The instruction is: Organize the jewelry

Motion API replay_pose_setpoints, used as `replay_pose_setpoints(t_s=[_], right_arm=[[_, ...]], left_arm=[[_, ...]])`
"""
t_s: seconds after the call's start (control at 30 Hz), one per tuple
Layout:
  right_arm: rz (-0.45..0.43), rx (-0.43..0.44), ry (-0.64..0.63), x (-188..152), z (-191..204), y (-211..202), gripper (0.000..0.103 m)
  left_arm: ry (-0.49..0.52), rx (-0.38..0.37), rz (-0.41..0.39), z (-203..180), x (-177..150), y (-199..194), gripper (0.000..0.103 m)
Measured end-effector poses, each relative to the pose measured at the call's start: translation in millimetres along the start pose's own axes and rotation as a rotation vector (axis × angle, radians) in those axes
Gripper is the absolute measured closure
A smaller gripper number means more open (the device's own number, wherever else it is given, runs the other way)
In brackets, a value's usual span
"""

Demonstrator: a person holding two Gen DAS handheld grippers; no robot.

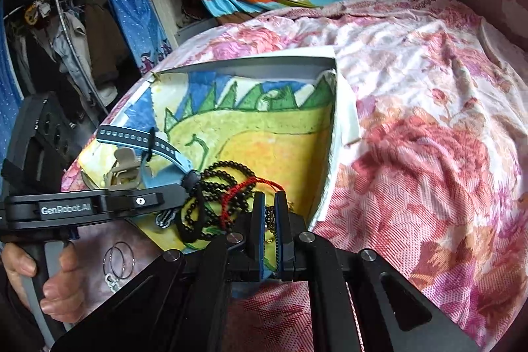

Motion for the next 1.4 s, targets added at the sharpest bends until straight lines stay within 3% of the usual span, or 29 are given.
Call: replay_pose_setpoints(t_s=[0.17, 0.23, 0.3, 0.43, 0.53, 0.8, 0.93, 1.4], right_arm=[[0.001, -0.007, 0.013, 1, -4, -4, 0.092], [-0.001, -0.011, 0.013, 1, -5, -7, 0.077], [-0.012, -0.015, 0.012, 2, -4, -12, 0.071], [-0.034, -0.042, -0.007, 8, -2, -25, 0.068], [-0.065, -0.054, -0.012, 14, 0, -41, 0.050], [-0.160, -0.076, -0.049, 25, 18, -95, 0.022], [-0.225, -0.078, -0.088, 29, 34, -126, 0.007], [-0.422, -0.070, -0.172, 11, 96, -199, 0.003]], left_arm=[[-0.039, 0.001, 0.014, 5, -3, -3, 0.082], [-0.043, 0.021, 0.010, 7, -4, -7, 0.072], [-0.055, 0.017, 0.002, 7, -6, -14, 0.062], [-0.074, 0.020, -0.024, 7, -7, -31, 0.049], [-0.063, 0.032, -0.041, 2, -9, -48, 0.042], [0.006, 0.074, -0.150, -20, -8, -110, 0.009], [0.073, 0.170, -0.248, -27, -10, -149, 0.004], [0.275, 0.385, -0.502, -6, -41, -257, 0.000]])
Point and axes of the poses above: each gripper's, at about its wrist camera, not at the fingertips, and y roughly the way its jaws point, z to its left, x to its top, the point moved 7 cm from there along y, roughly the way its jaws point, and after that the axes turned 3 degrees about -x, right-handed, at the moved point
